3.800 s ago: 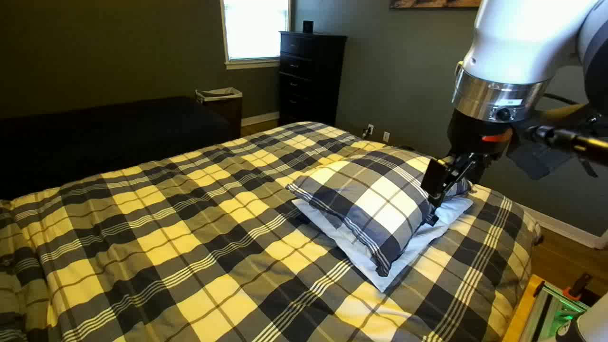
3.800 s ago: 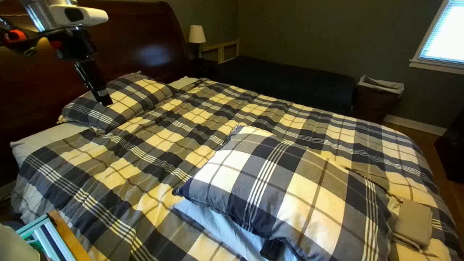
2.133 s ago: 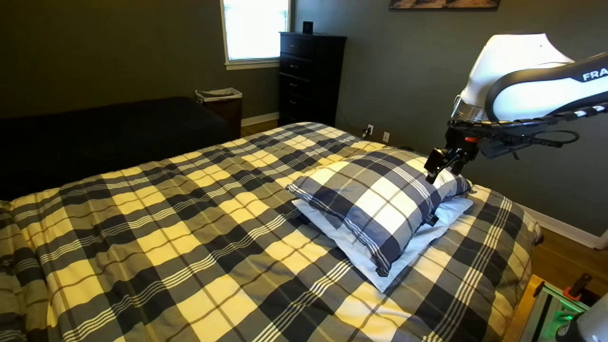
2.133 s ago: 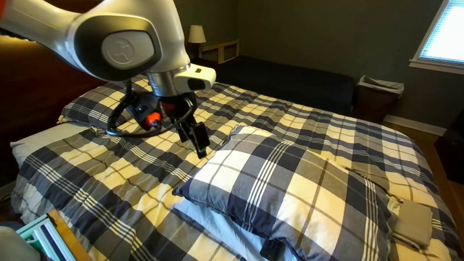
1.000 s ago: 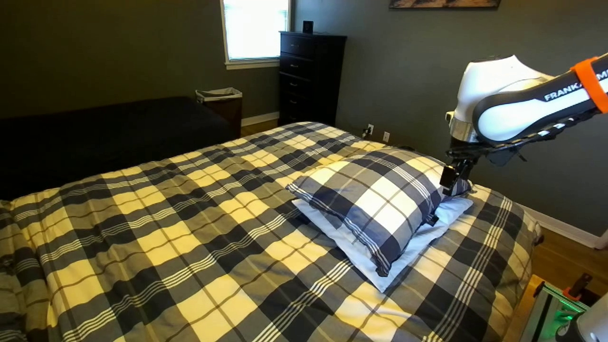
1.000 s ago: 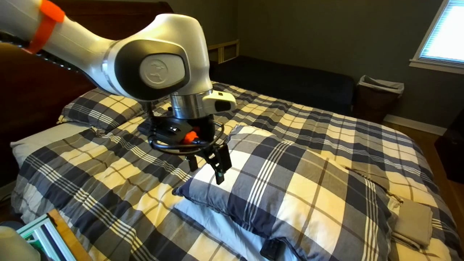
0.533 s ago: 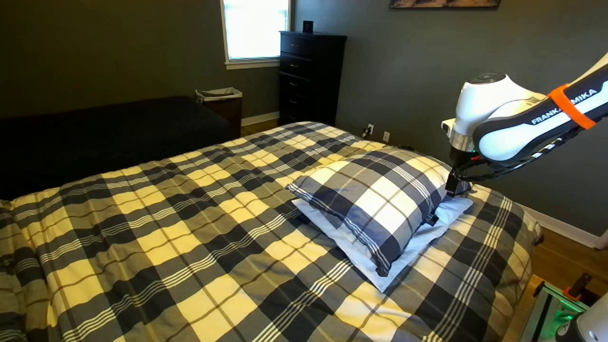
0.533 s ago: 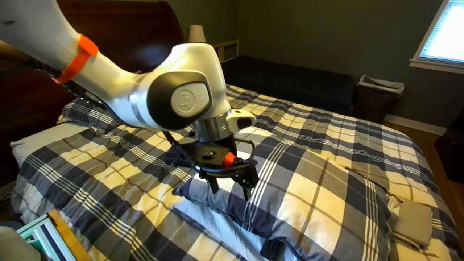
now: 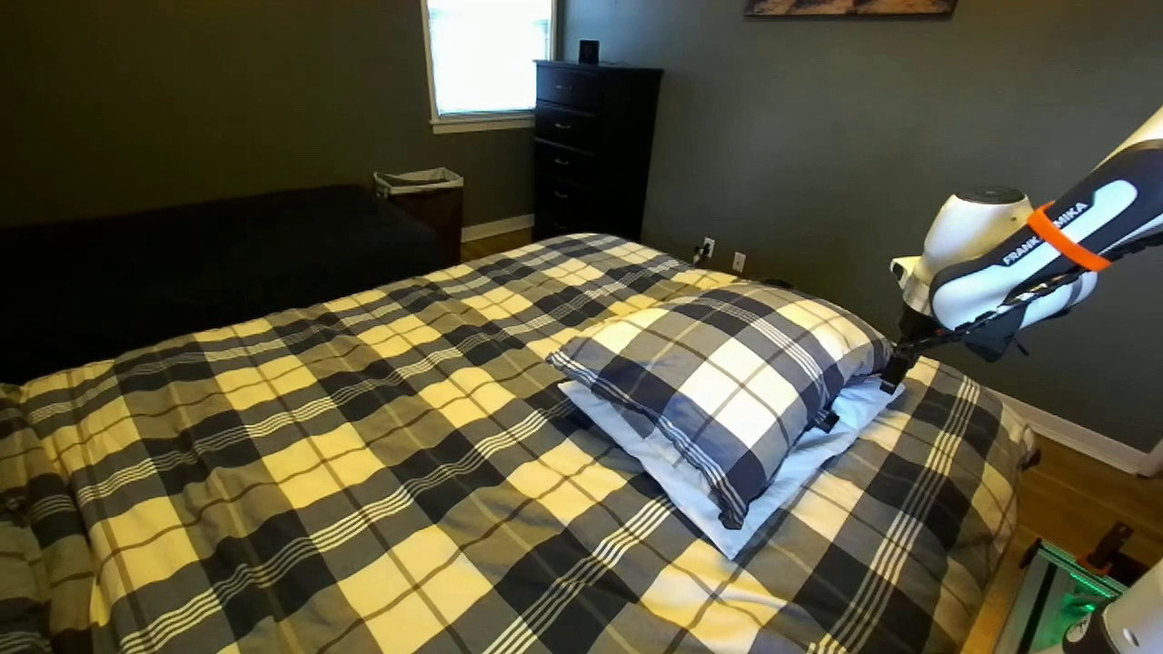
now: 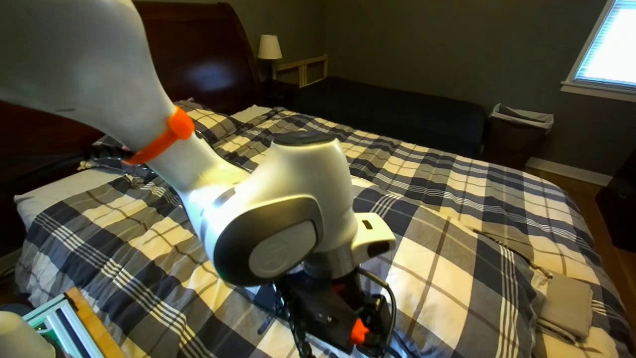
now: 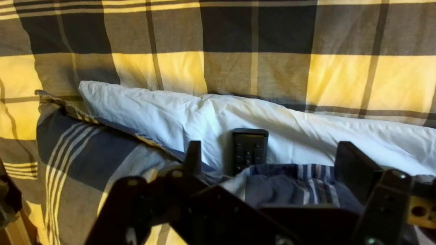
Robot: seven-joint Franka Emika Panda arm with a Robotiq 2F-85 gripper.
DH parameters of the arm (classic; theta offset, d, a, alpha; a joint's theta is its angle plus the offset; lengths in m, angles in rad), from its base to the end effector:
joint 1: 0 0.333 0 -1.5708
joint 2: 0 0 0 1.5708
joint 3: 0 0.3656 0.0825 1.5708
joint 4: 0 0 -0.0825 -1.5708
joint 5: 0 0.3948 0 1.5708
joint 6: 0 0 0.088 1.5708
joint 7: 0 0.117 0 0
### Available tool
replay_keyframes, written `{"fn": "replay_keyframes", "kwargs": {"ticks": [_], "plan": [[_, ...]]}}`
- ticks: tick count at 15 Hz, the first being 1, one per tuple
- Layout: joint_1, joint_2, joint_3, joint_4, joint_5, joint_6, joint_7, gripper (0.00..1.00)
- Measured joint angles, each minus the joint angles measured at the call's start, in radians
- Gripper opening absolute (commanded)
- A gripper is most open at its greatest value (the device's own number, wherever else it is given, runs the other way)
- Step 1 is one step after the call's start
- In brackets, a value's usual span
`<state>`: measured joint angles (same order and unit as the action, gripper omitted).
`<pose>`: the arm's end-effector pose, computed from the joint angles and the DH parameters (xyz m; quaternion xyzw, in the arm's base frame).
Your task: Remove the black remote from between the two pillows and then put it on the bed
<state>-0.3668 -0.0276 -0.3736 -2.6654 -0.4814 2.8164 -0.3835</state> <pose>0.3380 -0.2794 0.2922 0.9912 0.0427 0.0250 0.1232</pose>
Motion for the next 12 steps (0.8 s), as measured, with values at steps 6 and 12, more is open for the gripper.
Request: {"fn": "replay_keyframes", "kwargs": {"ticks": [6,12], "plan": [[-0.011,0.033,-0.008,0.005,0.026,0.029,-0.028,1.00],[-0.011,0.097,-0.007,0.013,0.052,0.028,-0.048,1.00]]}}
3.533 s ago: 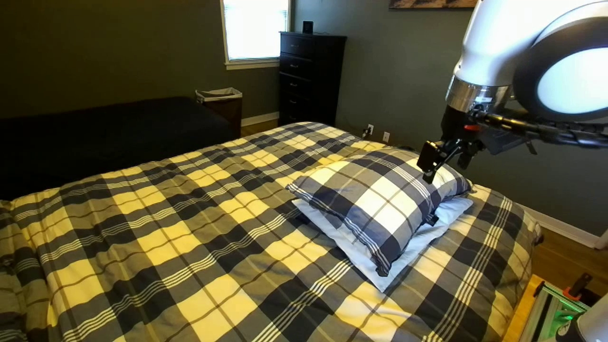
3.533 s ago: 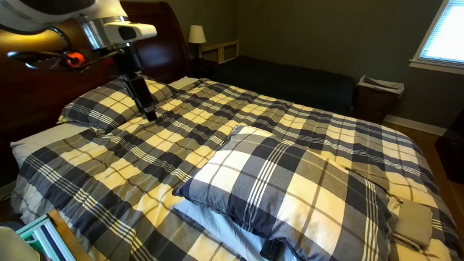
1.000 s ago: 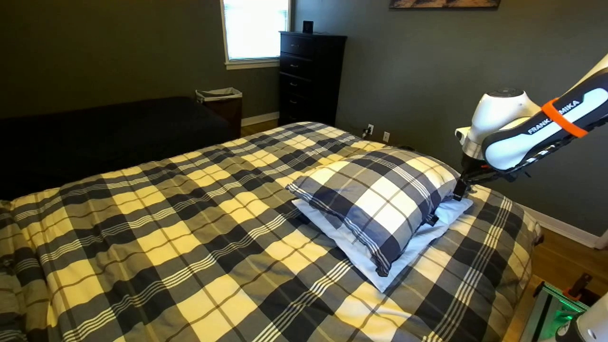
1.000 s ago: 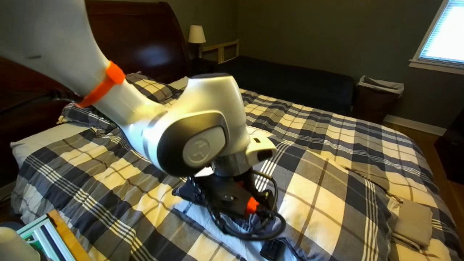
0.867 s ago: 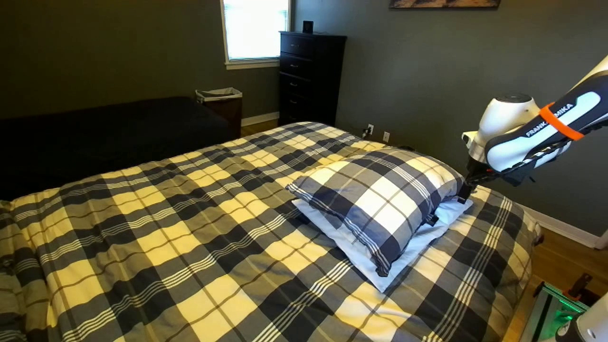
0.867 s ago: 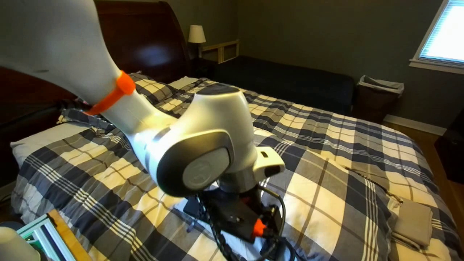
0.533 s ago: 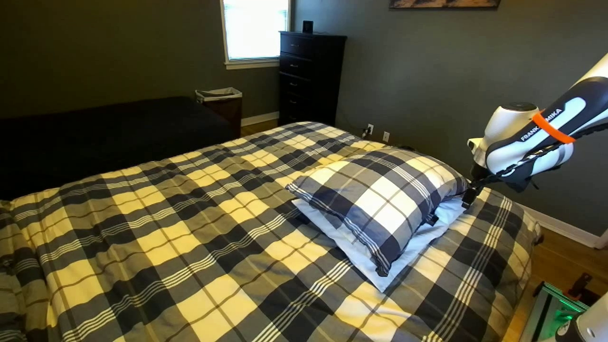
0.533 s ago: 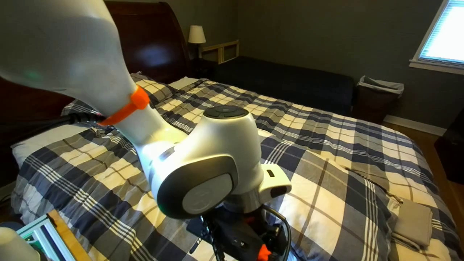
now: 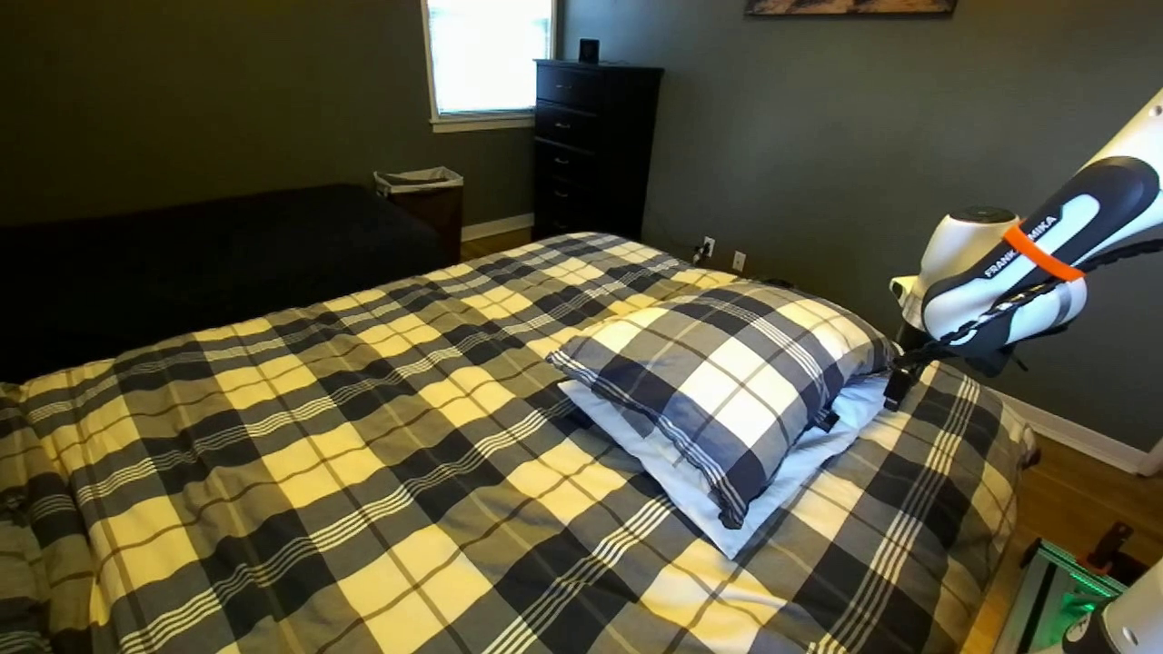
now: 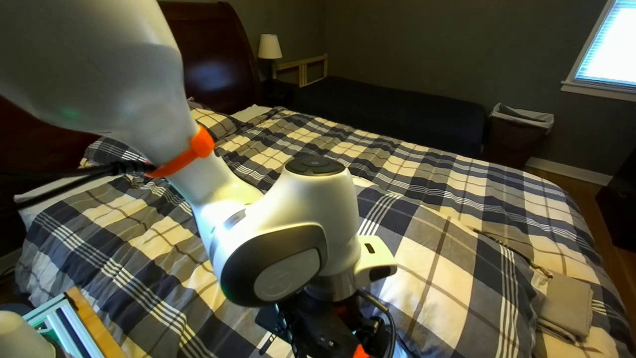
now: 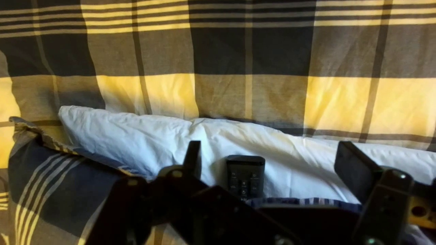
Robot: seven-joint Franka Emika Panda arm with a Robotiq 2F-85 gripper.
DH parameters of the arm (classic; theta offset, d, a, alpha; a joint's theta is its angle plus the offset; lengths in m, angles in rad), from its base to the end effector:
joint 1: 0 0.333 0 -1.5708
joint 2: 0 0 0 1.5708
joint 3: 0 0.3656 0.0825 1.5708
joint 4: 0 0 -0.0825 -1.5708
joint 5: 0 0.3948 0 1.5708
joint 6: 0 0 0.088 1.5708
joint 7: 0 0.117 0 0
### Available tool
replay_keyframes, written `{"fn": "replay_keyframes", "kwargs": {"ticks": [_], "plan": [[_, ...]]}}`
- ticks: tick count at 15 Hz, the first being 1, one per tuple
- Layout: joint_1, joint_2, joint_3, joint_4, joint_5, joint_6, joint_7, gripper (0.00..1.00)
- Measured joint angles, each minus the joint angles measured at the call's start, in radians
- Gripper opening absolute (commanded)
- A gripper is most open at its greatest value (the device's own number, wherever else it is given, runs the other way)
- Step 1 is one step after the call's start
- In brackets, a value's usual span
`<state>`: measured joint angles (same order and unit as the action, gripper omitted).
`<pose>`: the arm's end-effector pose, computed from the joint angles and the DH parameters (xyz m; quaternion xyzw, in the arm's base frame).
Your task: Remove the black remote from between the two pillows and then put it on the bed
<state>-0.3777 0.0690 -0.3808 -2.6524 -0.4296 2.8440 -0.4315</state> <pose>0.3339 -0.2899 0.2597 0.9936 0.0394 0.0002 0.1062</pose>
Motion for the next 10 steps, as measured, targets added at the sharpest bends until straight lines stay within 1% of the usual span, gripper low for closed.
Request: {"fn": "replay_keyframes", "kwargs": {"ticks": [2,4,6,8,10], "plan": [[-0.002,0.035,0.000,0.002,0.016,0.020,-0.010,1.00],[-0.012,0.069,0.000,0.002,0.032,0.091,-0.034,1.00],[-0.035,0.108,0.012,0.002,0.077,0.166,-0.080,1.00],[-0.093,0.145,0.077,0.002,0.170,0.222,-0.146,1.00],[-0.177,0.181,0.179,0.005,0.250,0.256,-0.196,1.00]]}}
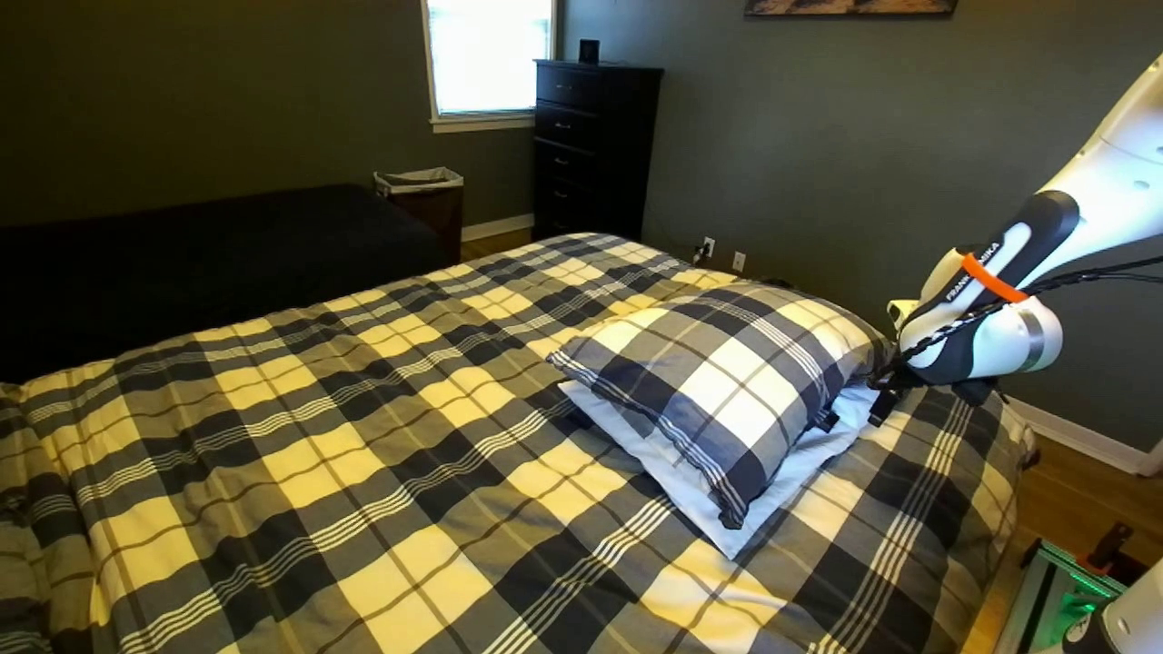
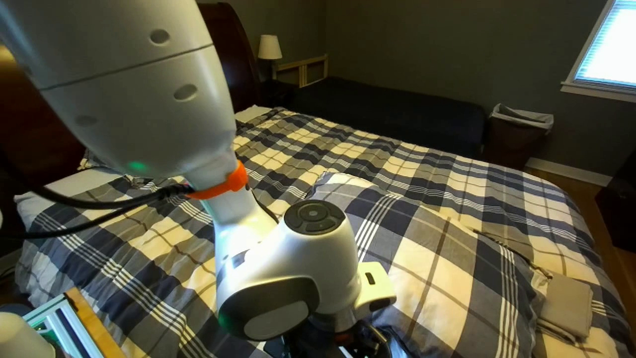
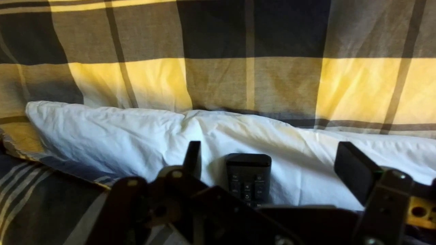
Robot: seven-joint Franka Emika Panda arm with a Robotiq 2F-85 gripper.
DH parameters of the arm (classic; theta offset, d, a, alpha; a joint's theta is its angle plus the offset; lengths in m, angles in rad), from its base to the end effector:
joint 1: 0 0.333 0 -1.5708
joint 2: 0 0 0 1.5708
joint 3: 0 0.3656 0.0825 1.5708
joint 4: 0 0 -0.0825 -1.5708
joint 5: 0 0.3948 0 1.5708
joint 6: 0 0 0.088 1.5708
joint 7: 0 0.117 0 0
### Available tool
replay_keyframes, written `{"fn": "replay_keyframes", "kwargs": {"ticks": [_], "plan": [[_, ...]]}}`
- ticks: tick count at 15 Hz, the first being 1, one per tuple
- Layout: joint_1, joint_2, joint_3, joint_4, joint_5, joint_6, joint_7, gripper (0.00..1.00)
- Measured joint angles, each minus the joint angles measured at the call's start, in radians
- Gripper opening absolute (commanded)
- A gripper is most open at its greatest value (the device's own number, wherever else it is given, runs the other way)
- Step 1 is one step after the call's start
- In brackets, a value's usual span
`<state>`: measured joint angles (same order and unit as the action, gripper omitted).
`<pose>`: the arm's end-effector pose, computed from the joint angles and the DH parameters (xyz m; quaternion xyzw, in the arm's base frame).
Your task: Remove the black remote from between the two pillows and then put it on the bed
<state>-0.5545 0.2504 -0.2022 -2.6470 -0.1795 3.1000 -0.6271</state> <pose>0.3387 -0.3041 0.2080 0.9937 0.0300 0.0540 0.0932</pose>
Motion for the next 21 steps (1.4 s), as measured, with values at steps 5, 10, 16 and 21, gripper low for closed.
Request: {"fn": "replay_keyframes", "kwargs": {"ticks": [5,10,16,21], "plan": [[-0.156,0.120,0.148,0.084,0.054,0.025,-0.021,1.00],[-0.212,0.227,0.178,0.188,0.052,0.026,0.006,1.00],[-0.289,0.300,0.278,0.244,0.050,0.029,0.032,1.00],[-0.301,0.344,0.311,0.264,0.034,0.101,0.053,1.00]]}}
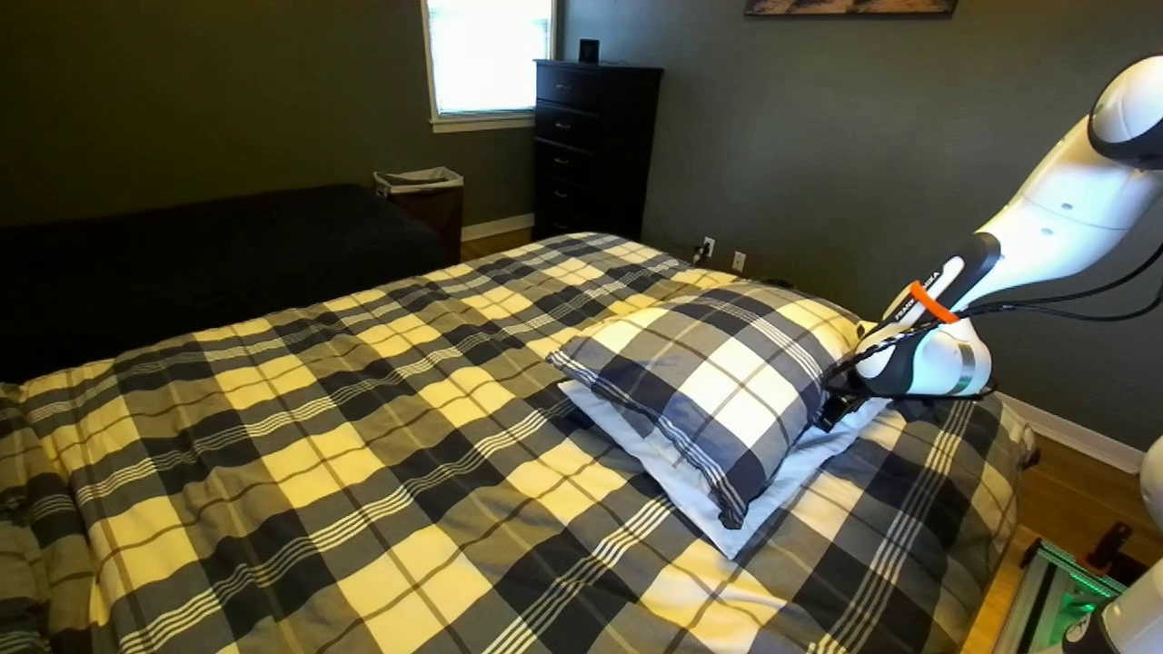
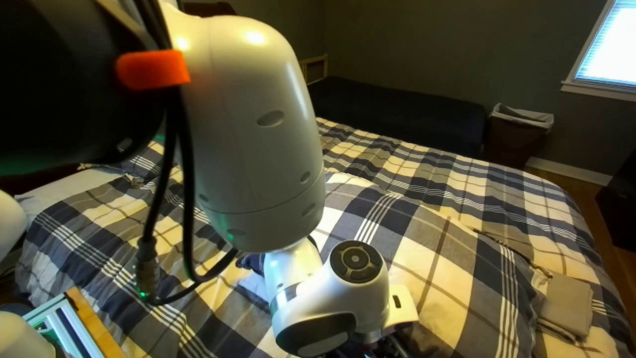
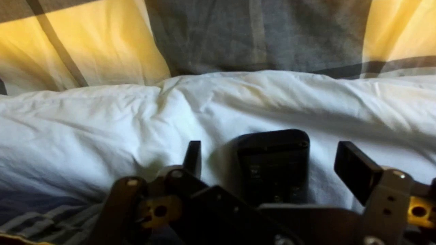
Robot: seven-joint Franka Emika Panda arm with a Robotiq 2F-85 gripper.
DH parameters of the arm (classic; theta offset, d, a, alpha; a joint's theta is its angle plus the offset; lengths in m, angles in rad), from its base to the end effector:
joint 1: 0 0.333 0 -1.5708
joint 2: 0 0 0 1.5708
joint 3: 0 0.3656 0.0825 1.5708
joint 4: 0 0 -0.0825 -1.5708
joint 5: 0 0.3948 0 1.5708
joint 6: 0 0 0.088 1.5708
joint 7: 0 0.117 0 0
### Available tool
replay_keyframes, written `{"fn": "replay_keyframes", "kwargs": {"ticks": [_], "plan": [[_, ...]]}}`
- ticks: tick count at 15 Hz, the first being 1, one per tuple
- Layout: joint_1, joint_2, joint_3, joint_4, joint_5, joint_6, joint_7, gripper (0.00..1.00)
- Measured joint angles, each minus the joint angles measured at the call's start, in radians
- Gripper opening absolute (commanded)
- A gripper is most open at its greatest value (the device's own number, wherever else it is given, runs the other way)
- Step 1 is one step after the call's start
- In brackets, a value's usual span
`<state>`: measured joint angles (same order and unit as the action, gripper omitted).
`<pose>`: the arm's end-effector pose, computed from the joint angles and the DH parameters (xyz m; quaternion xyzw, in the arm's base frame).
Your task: Remove the black remote from between the two pillows and then put it on the bed
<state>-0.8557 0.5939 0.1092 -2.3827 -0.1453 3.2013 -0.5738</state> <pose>0.4012 -0.3483 0.1220 0.9926 -0.0259 0.1068 0.0509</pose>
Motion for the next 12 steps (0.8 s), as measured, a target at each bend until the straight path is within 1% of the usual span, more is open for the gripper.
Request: {"fn": "replay_keyframes", "kwargs": {"ticks": [5,6,7,8,11,12], "plan": [[0.001,0.035,0.008,0.011,-0.061,0.062,0.050,0.99],[0.001,0.041,0.008,0.014,-0.076,0.071,0.061,0.74],[0.002,0.046,0.008,0.016,-0.089,0.077,0.069,0.74],[0.003,0.052,0.007,0.020,-0.102,0.078,0.078,0.70],[0.011,0.066,0.001,0.031,-0.124,0.080,0.087,0.43],[0.012,0.069,-0.001,0.032,-0.129,0.081,0.087,0.37]]}}
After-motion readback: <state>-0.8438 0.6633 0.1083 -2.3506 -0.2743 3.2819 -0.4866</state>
